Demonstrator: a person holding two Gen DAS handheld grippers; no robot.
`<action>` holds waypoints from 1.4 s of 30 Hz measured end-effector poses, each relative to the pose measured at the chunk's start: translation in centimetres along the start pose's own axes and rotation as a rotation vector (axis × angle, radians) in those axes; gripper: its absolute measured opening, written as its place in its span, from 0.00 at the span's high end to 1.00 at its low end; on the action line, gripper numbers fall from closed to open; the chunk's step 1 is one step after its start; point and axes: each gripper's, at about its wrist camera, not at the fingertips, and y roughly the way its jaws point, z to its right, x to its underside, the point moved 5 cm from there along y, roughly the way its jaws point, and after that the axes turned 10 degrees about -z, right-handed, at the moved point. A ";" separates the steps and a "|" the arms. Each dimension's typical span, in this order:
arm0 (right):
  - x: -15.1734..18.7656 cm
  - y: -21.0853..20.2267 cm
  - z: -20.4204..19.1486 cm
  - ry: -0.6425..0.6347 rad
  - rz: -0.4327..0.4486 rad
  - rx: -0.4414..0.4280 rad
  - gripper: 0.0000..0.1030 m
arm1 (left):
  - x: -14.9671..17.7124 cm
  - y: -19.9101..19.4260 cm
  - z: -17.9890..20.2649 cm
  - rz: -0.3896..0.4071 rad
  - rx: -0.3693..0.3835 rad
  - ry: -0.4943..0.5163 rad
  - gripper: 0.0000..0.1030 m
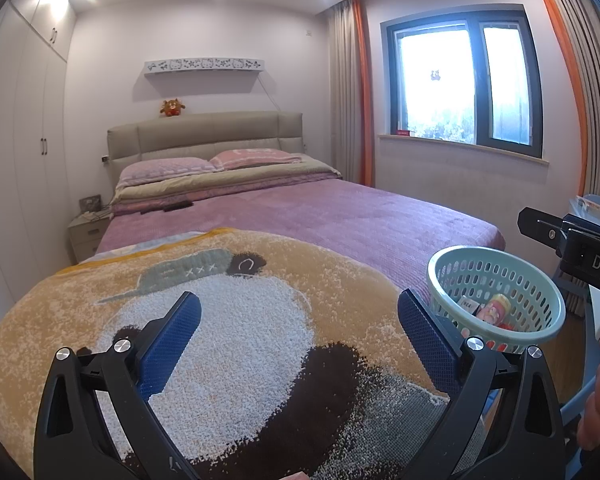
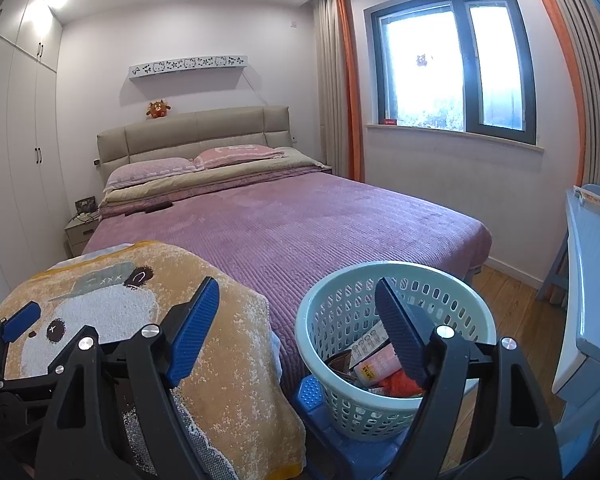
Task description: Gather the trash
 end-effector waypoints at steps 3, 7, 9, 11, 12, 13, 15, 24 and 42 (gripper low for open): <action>0.0 0.0 0.0 0.000 0.000 0.000 0.26 | 0.0 0.0 0.0 0.000 0.000 0.000 0.07; 0.0 0.1 0.0 -0.001 -0.002 0.000 0.26 | 0.1 0.1 0.0 -0.002 0.000 0.001 0.07; 0.1 0.1 0.0 -0.003 -0.003 0.000 0.26 | 0.1 0.1 0.0 -0.002 0.000 0.001 0.07; 0.1 0.1 0.0 -0.003 -0.004 0.000 0.26 | 0.1 0.1 0.0 -0.003 0.000 0.001 0.07; 0.1 0.2 0.0 -0.004 -0.005 0.000 0.26 | 0.1 0.1 0.0 -0.003 0.000 0.001 0.07; 0.1 0.2 0.0 -0.004 -0.005 0.000 0.26 | 0.1 0.1 0.0 -0.003 0.000 0.000 0.07; 0.2 0.2 0.0 -0.002 -0.005 -0.002 0.26 | 0.1 0.1 0.0 -0.003 0.000 0.000 0.07; 0.3 0.2 -0.1 -0.002 -0.008 -0.002 0.26 | 0.1 0.1 -0.1 -0.004 0.000 -0.001 0.07; -0.1 -0.3 0.0 0.001 -0.005 -0.005 0.26 | -0.2 -0.7 -0.7 -0.005 -0.031 -0.021 0.07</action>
